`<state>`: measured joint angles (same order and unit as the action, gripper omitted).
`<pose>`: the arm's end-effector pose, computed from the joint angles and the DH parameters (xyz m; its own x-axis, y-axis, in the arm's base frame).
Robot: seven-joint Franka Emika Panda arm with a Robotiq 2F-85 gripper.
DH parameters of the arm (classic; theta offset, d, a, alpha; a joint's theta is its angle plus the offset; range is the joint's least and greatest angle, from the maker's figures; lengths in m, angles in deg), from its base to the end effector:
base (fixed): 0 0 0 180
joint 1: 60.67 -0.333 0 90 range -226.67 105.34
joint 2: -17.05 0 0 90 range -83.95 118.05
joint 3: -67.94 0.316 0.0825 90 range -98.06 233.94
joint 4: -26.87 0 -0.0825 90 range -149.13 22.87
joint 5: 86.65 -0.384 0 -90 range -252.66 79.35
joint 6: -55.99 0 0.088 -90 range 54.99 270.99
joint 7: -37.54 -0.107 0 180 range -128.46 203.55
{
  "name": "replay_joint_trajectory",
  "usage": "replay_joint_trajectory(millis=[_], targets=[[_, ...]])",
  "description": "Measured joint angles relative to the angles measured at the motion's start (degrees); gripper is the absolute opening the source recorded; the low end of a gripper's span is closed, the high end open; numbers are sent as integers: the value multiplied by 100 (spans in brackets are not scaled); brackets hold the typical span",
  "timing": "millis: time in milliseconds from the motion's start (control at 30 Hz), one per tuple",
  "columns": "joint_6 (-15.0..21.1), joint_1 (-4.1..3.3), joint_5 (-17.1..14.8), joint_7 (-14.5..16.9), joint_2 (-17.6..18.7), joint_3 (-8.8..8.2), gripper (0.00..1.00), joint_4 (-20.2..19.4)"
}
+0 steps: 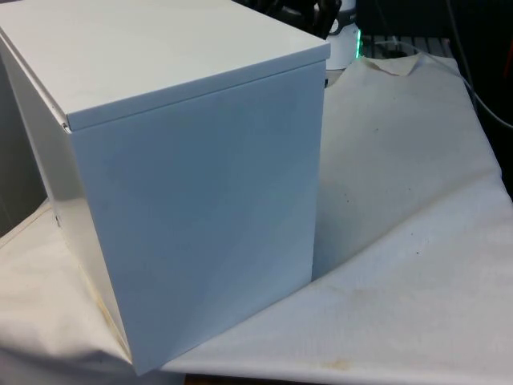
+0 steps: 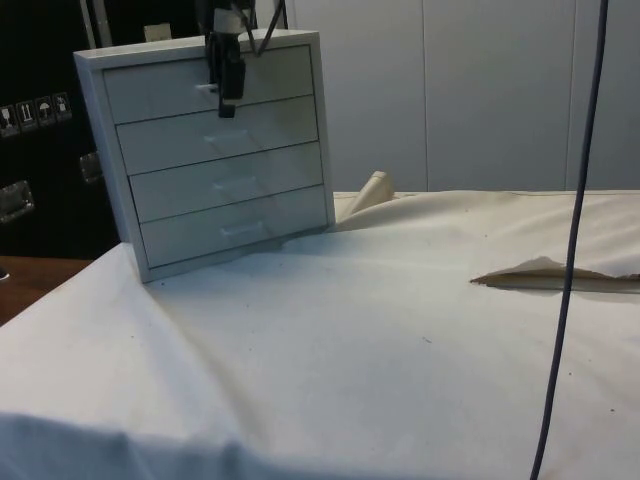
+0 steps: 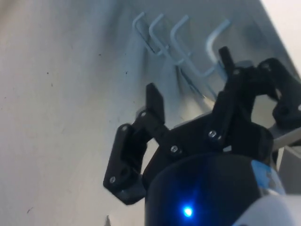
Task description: Open the drawer, then close it.
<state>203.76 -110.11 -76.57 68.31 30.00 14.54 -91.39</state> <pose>0.6048 -0.0178 0.4066 0.7754 0.6202 0.1189 0.5192 -0.7333 0.4389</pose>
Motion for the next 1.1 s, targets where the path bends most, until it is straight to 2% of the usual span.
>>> replay_joint_trajectory(millis=[33, 67, 267, 300, 333, 433, 600, 800, 1100], targets=[[29, 0, 0, 0, 6, -6, 62, 0], [57, 0, 0, 0, 6, -17, 50, 0], [126, 0, 6, 6, 34, -52, 22, 11], [132, 0, 11, 6, 34, -57, 22, 23], [132, 0, 17, 11, 40, -74, 14, 34], [138, 0, 29, 34, 40, -86, 1, 52], [138, 0, 34, 92, 29, -86, 1, 46], [103, -63, 149, 6, -120, -52, 1, -23], [63, -103, 286, -86, -189, -52, 1, -57]])
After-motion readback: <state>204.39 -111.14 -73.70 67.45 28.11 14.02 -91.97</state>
